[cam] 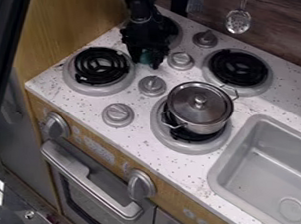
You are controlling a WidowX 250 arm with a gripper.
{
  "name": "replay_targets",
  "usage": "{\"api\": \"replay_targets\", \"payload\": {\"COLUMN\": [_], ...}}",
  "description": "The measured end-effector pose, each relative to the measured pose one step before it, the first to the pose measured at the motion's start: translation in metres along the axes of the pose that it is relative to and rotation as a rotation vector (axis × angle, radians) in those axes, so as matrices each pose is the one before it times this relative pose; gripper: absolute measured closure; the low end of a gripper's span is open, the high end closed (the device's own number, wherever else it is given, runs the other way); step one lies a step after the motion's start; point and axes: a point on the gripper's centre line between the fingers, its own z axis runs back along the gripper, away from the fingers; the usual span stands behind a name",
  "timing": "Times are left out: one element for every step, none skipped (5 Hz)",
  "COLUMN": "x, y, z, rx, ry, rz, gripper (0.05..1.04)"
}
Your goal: Pick up the zucchini and keep it on the left burner.
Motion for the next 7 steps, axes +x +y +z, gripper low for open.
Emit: {"api": "replay_targets", "payload": {"x": [-0.00128,0.00045,-0.00543,-0.01822,-0.01361,-0.01356,-0.00356], "y": [-0.00393,-0.00344,-0.00473,0.00498,0.01360,0.02541,0.01141], "z": [-0.00208,-0.00188,0.00232,0.02102,0.02758,0.00242,0.00000], "rx": [0.0056,0.0034,0.0061,0.0712,0.0277,0.0019,0.0106], "ry": [0.0013,-0.0043,0.0091,-0.0028,-0.0515,0.0131,0.0158], "rz": [-0.0064,-0.0008,-0.0020,0.0523,0.0781,0.0709,0.0164], "gripper": [0.650,0.678,0.678,0.679,0.679,0.679,0.679]}}
